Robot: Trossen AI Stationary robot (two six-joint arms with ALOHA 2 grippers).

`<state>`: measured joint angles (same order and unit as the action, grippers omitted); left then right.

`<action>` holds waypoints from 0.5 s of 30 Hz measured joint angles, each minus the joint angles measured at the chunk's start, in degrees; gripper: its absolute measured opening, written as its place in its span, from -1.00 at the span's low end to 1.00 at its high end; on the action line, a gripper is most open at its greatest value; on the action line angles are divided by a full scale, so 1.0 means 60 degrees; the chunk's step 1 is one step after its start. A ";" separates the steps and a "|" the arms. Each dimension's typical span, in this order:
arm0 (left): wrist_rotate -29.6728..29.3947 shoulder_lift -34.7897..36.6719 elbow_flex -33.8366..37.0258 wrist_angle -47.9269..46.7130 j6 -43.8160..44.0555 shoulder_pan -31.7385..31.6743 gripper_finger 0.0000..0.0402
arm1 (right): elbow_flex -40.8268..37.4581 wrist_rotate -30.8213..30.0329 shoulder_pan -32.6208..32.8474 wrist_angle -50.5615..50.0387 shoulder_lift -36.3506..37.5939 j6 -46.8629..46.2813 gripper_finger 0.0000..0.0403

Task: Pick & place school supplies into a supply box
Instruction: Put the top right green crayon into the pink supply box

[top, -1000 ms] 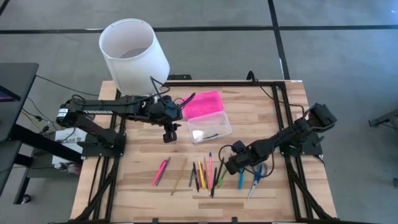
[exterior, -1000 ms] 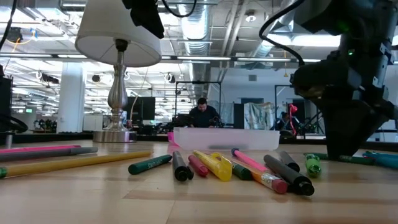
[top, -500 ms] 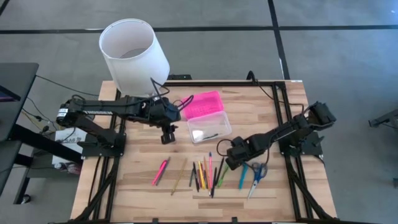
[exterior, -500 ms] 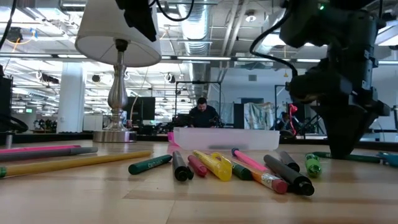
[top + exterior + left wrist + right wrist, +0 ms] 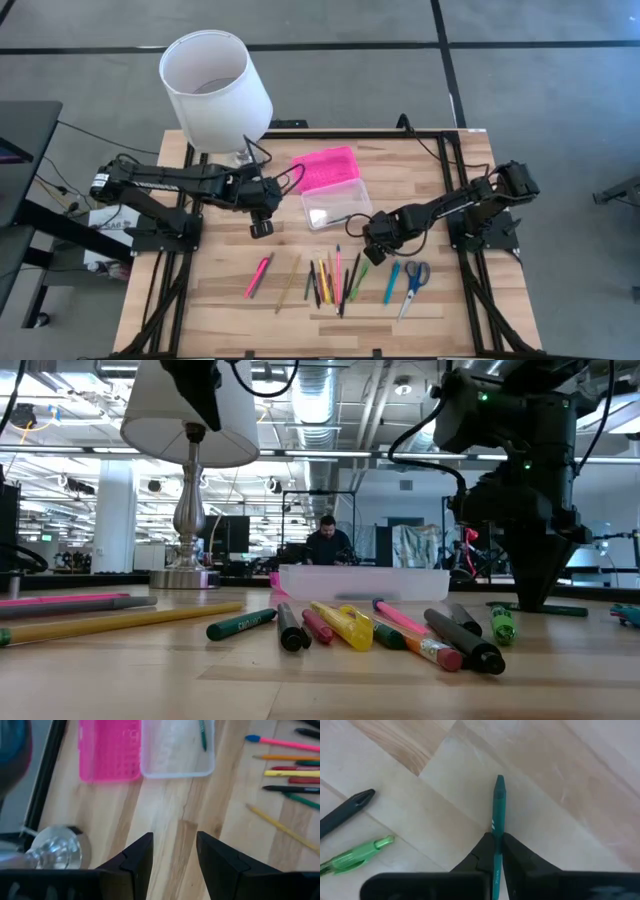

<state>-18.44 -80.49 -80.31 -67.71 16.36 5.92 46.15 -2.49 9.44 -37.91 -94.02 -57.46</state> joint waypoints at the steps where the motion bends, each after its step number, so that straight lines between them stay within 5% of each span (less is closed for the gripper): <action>1: -0.0141 0.0000 0.0000 -0.0063 0.0142 0.0090 -0.27 | 0.0000 -0.0037 -0.0009 0.0003 0.0000 0.0106 -0.95; 15: -0.1771 0.0000 0.0000 -0.1112 0.2496 0.1079 -0.27 | -0.0058 -0.0917 -0.0105 0.0194 0.1306 0.1595 -0.99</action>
<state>-29.06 -80.49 -80.31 -74.38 31.34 12.39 45.80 -7.99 8.81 -36.75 -86.18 -47.89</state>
